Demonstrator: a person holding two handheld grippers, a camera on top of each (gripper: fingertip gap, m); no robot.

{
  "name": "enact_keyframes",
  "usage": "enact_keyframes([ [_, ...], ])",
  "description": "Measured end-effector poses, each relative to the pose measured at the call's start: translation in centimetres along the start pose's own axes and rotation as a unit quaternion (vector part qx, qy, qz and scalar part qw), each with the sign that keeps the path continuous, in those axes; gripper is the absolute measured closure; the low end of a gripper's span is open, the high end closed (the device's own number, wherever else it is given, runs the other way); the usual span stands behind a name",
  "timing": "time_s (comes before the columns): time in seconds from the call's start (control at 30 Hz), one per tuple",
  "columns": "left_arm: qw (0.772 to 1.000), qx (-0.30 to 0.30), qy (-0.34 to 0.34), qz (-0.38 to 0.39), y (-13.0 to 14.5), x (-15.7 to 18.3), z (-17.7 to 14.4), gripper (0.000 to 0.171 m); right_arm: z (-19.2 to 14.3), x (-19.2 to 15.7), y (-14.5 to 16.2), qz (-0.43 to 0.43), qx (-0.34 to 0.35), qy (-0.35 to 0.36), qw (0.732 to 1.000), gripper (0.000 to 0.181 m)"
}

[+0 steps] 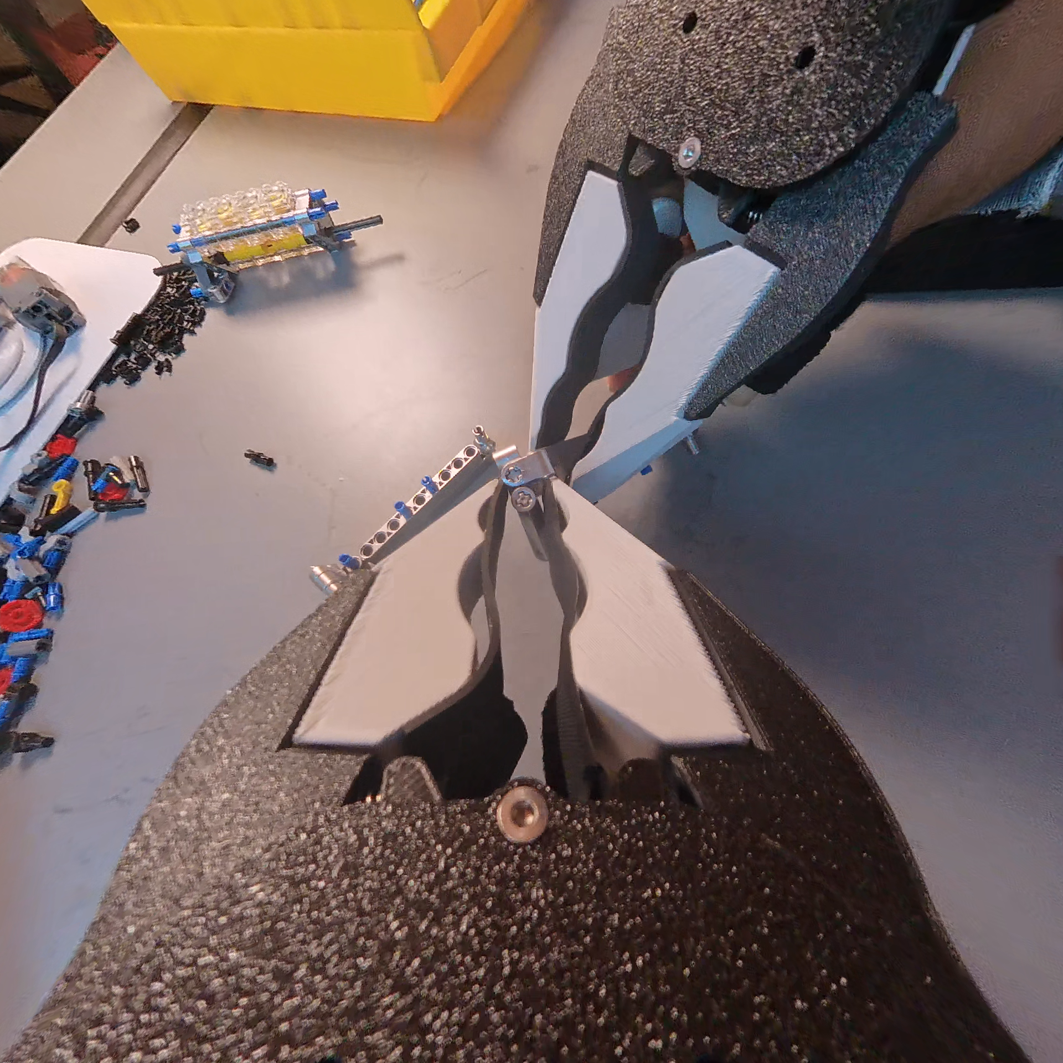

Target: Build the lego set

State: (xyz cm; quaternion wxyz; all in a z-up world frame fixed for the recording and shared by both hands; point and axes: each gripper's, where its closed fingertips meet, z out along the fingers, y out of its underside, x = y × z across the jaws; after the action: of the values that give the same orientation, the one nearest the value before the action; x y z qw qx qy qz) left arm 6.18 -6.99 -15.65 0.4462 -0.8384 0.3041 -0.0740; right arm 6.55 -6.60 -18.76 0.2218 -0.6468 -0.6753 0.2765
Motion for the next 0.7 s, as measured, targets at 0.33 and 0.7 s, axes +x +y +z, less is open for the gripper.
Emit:
enact_keyframes([
  [0.33,0.999,-0.005,0.025,0.03,0.4,1.1,0.7,0.162,1.1,-1.6,1.2,0.078,-0.035,-0.129,0.988,0.163],
  [0.7,0.993,-0.016,0.068,-0.095,1.8,-0.4,0.3,0.167,1.1,-1.4,0.6,0.01,-0.033,-0.147,0.989,0.144],
])
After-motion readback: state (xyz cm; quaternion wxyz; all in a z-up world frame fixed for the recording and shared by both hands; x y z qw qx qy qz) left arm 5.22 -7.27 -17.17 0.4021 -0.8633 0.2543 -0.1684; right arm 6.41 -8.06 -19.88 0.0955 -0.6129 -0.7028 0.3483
